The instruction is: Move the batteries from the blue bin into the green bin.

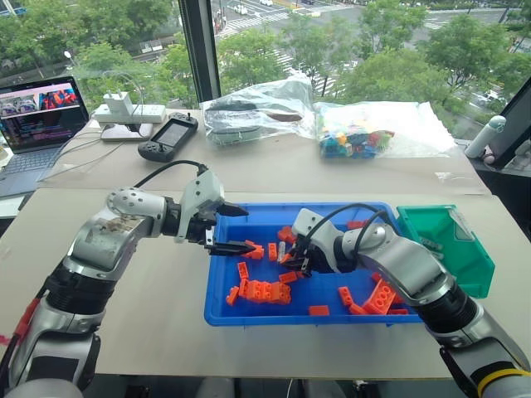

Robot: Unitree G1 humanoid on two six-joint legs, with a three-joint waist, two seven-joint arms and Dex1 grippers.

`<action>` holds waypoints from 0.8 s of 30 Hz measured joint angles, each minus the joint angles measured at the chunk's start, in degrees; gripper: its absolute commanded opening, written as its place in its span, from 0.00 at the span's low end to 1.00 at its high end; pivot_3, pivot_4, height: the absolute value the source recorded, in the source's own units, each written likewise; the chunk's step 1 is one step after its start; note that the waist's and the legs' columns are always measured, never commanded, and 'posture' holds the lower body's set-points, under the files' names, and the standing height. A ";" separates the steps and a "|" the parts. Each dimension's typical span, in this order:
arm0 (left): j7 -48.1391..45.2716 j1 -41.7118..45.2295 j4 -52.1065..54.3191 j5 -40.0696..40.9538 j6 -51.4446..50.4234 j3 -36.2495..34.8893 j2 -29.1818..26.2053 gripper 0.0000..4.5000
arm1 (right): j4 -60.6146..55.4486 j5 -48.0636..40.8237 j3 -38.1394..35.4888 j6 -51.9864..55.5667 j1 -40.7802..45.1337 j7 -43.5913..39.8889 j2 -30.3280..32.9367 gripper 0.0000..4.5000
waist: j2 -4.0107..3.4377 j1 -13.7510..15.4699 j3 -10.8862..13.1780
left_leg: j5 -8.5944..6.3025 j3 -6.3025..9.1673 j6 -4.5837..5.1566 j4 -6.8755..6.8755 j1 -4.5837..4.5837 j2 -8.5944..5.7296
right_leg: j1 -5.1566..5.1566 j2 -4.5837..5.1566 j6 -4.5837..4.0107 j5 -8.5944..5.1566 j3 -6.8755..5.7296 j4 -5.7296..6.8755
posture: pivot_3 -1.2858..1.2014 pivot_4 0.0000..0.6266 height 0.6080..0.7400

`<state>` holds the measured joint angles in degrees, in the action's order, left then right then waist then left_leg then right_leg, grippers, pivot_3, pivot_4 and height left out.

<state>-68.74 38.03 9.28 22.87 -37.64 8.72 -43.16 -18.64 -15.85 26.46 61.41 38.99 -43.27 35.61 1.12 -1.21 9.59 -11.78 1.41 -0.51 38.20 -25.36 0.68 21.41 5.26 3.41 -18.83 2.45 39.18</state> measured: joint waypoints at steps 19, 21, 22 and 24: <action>-0.29 0.48 -0.22 -0.05 0.02 0.29 0.88 1.00 | -3.76 1.63 -1.99 1.26 1.11 -5.58 16.49 1.00 | 0.01 -0.28 0.00 | -0.01 -0.04 0.02 -0.02 0.02 0.03 | 0.05 0.00 0.00 0.00 0.04 -0.16 | 0.52 0.24 0.94; -0.37 0.52 -0.24 -0.07 0.02 0.31 0.85 1.00 | -3.33 2.18 -2.08 1.12 2.78 -4.86 14.73 1.00 | 0.01 -0.38 0.00 | -0.01 -0.04 0.02 -0.02 0.01 0.03 | 0.05 0.00 0.00 0.00 0.04 -0.13 | 0.52 0.24 0.94; -0.41 0.54 -0.26 -0.06 0.02 0.32 0.85 1.00 | -3.20 2.14 -2.62 1.12 3.50 -4.35 13.02 1.00 | 0.01 -0.44 0.00 | -0.01 -0.03 0.02 -0.02 0.02 0.04 | 0.06 -0.01 0.00 0.00 0.03 -0.13 | 0.52 0.24 0.94; -0.46 0.58 -0.26 -0.07 0.02 0.39 0.85 1.00 | -3.22 1.67 -3.38 1.10 4.33 -3.75 9.40 1.00 | 0.01 -0.51 0.00 | -0.01 -0.02 0.02 -0.02 0.01 0.04 | 0.06 -0.02 0.00 0.00 0.03 -0.09 | 0.52 0.24 0.94</action>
<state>-69.21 38.61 9.02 22.81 -37.62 9.11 -42.31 -21.86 -14.18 23.08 62.50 43.32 -47.02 45.02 1.14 -1.72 9.59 -11.78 1.39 -0.49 38.18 -25.35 0.72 21.47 5.24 3.41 -18.83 2.48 39.08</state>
